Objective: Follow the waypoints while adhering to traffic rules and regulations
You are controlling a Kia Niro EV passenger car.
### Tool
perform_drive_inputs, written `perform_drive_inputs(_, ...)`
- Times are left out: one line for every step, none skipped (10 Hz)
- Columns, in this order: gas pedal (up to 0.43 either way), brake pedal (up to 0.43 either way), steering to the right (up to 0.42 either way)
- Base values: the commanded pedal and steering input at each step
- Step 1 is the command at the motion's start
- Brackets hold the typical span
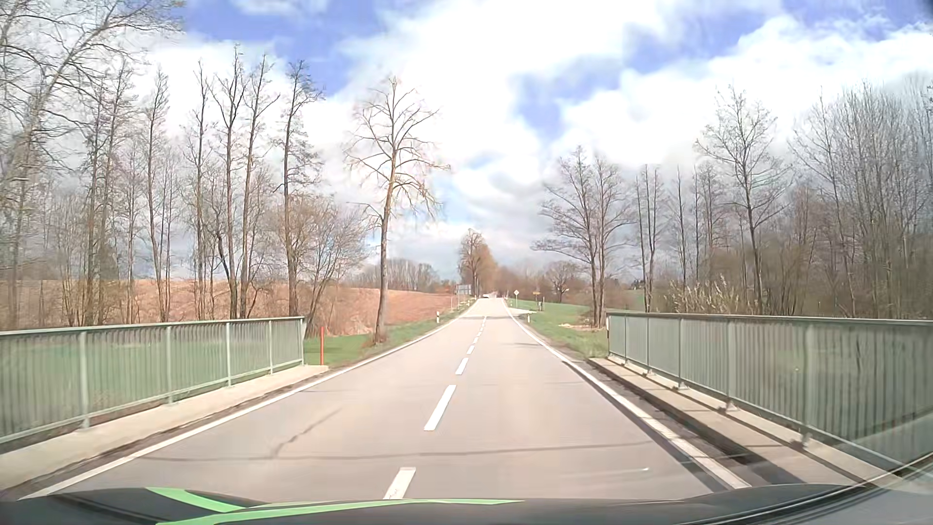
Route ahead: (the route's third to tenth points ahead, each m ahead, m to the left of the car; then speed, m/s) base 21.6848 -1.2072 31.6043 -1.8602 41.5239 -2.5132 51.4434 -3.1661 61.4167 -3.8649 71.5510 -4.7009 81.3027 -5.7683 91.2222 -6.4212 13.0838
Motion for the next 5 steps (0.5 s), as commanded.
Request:
perform_drive_inputs(0.24, 0.0, 0.023)
perform_drive_inputs(0.24, 0.0, 0.024)
perform_drive_inputs(0.24, 0.0, 0.024)
perform_drive_inputs(0.24, 0.0, 0.024)
perform_drive_inputs(0.24, 0.0, 0.024)
